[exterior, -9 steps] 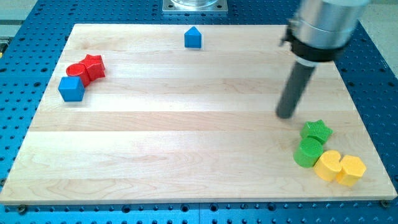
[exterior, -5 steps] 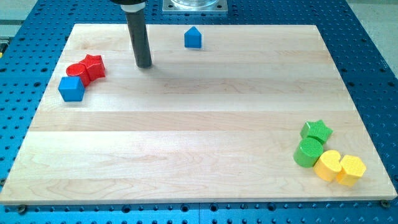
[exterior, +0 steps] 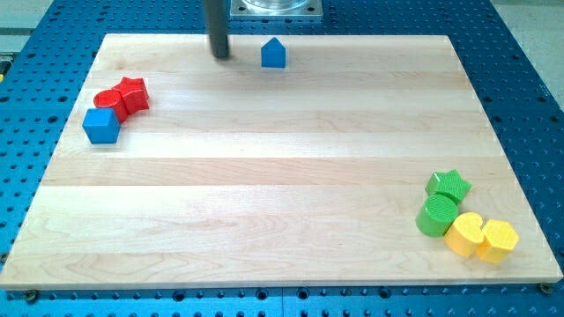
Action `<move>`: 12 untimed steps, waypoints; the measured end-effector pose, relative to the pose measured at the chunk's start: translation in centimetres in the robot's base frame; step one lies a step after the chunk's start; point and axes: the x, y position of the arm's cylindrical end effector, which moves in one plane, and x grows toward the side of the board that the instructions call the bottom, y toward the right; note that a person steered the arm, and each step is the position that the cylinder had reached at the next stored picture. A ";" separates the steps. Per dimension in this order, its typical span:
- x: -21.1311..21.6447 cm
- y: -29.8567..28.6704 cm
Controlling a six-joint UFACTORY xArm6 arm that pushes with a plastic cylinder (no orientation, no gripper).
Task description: Slide the blue triangle into the green star
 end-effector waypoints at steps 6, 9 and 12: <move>10.9 21.5; 12.0 26.2; 23.3 24.7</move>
